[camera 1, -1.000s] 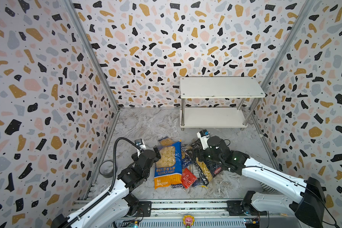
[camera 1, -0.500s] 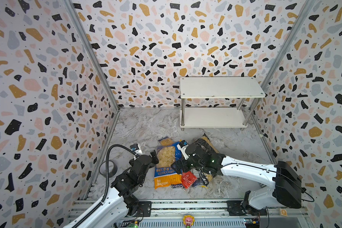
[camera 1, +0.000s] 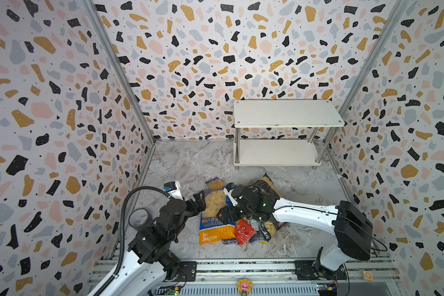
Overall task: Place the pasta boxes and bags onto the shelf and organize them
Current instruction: 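Reach both grippers toward the blue orecchiette bag on the pile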
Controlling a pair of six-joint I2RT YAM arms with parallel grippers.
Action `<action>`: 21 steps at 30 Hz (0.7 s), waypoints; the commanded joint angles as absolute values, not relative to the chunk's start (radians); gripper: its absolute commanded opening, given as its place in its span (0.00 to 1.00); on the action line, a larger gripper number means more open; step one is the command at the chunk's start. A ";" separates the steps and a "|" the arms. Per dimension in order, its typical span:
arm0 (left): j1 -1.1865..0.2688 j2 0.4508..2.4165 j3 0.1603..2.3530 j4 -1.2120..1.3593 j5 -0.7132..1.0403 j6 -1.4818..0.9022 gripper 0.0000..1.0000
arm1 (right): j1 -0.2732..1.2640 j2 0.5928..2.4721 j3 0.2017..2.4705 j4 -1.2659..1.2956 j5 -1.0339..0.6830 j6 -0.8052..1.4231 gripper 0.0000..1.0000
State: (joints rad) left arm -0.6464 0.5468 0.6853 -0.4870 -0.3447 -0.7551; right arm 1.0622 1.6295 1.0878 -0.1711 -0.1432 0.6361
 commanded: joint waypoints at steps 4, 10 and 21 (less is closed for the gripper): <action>-0.649 0.557 0.717 -0.609 -0.305 -0.763 0.99 | 1.027 1.694 1.168 -0.197 -0.204 0.661 0.99; -0.649 0.441 0.689 -0.582 -0.338 -0.823 0.99 | 1.019 1.735 1.210 -0.285 -0.190 0.692 0.99; -0.649 0.394 0.427 -0.402 -0.234 -1.007 0.95 | 1.009 1.814 1.235 -0.218 -0.307 0.676 0.99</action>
State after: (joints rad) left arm -0.6464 0.4271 0.4683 -0.4919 -0.2672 -0.9302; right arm 1.0115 1.7763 1.2102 -0.2111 -0.2470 0.6754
